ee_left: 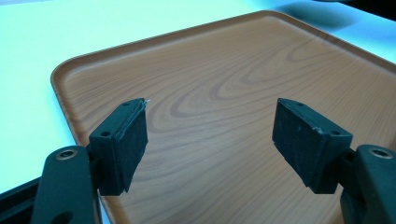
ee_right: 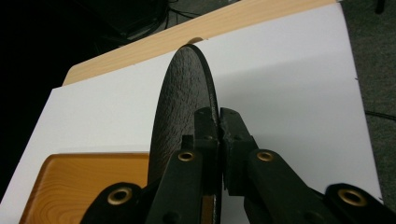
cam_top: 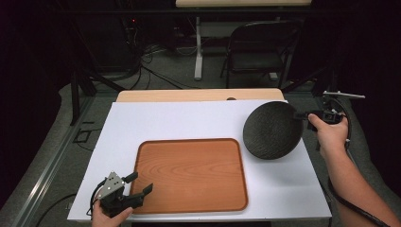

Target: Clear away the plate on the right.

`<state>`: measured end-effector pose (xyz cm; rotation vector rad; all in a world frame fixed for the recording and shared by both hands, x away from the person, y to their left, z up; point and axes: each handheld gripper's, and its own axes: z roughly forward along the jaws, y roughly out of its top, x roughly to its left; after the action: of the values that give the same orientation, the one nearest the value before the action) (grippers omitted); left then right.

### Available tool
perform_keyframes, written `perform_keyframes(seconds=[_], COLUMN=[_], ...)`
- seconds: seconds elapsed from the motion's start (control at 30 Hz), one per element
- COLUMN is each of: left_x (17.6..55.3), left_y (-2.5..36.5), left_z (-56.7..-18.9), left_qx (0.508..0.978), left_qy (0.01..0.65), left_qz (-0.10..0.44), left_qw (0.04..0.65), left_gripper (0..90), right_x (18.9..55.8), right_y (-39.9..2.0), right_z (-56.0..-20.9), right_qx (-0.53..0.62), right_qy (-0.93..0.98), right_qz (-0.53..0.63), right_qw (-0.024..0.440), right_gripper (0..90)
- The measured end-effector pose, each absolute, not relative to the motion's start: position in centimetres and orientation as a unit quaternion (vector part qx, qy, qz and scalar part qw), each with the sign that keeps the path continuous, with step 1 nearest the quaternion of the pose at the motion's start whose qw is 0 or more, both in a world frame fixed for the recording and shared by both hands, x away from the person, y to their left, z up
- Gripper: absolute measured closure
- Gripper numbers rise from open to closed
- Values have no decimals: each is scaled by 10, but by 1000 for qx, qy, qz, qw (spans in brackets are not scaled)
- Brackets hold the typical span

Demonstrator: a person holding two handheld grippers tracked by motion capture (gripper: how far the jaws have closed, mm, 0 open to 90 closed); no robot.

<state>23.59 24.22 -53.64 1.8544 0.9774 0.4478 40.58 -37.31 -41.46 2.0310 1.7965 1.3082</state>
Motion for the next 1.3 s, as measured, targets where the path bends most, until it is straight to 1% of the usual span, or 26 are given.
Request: perform_keyframes(seconds=[0.13, 0.23, 0.27, 0.3, 0.33, 0.4, 0.43, 0.47, 0.5, 0.53, 0.57, 0.6, 0.63, 0.67, 0.7, 0.73, 0.77, 0.8, 0.83, 0.93, 0.97, 1.0, 1.03, 1.07, 1.1, 1.3], left_x=[236, 236, 236, 236, 236, 236, 236, 236, 236, 236, 236, 236, 235, 235, 235, 235, 235, 235, 235, 235, 235, 235, 235, 235, 235, 235], left_y=[242, 242, 242, 242, 242, 242, 242, 242, 242, 242, 242, 242, 243, 243, 243, 243, 243, 243, 243, 243, 243, 243, 243, 243, 243, 243], left_z=[-536, -536, -536, -536, -536, -536, -536, -536, -536, -536, -536, -536, -536, -536, -536, -536, -536, -536, -536, -536, -536, -536, -536, -536, -536, -536], left_qx=[759, 758, 758, 758, 758, 759, 759, 759, 759, 759, 759, 759, 759, 759, 760, 760, 759, 759, 760, 760, 760, 760, 761, 760, 760, 762], left_qy=[401, 401, 401, 401, 401, 401, 401, 401, 400, 400, 401, 401, 400, 400, 400, 400, 400, 400, 399, 398, 399, 399, 398, 399, 399, 397], left_qz=[183, 183, 183, 183, 183, 183, 183, 183, 183, 183, 184, 184, 184, 184, 182, 182, 182, 182, 182, 181, 182, 182, 182, 182, 182, 182], left_qw=[479, 480, 480, 480, 480, 479, 480, 480, 480, 480, 479, 479, 479, 479, 479, 479, 479, 479, 479, 480, 479, 479, 479, 480, 479, 479], left_gripper=[264, 264, 264, 264, 264, 264, 264, 264, 264, 264, 264, 264, 264, 264, 264, 264, 264, 264, 264, 264, 264, 264, 264, 264, 264, 264], right_x=[407, 410, 410, 412, 412, 414, 415, 415, 416, 416, 416, 416, 416, 416, 415, 415, 413, 413, 410, 407, 405, 405, 403, 403, 401, 395], right_y=[-361, -340, -340, -326, -326, -310, -295, -295, -278, -278, -261, -261, -244, -244, -227, -227, -209, -209, -190, -177, -163, -163, -151, -151, -140, -118], right_z=[-407, -405, -405, -406, -406, -406, -406, -406, -407, -407, -408, -408, -409, -409, -411, -411, -414, -414, -418, -422, -427, -427, -433, -433, -438, -449], right_qx=[658, 640, 640, 628, 628, 616, 603, 603, 590, 590, 576, 576, 564, 564, 550, 550, 537, 537, 523, 511, 501, 501, 495, 495, 490, 478], right_qy=[608, 626, 626, 638, 638, 649, 660, 660, 669, 669, 679, 679, 689, 689, 700, 700, 711, 711, 722, 731, 737, 737, 742, 742, 747, 756], right_qz=[439, 442, 442, 443, 443, 445, 447, 447, 451, 451, 455, 455, 456, 456, 454, 454, 454, 454, 451, 450, 450, 450, 447, 447, 445, 439], right_qw=[62, 50, 50, 44, 44, 37, 27, 27, 19, 19, 8, 8, -2, -2, -13, -13, -23, -23, -35, -43, -53, -53, -63, -63, -70, -86], right_gripper=[863, 863, 863, 863, 863, 862, 863, 863, 862, 862, 863, 863, 862, 862, 863, 863, 863, 863, 863, 863, 863, 863, 863, 863, 862, 862])
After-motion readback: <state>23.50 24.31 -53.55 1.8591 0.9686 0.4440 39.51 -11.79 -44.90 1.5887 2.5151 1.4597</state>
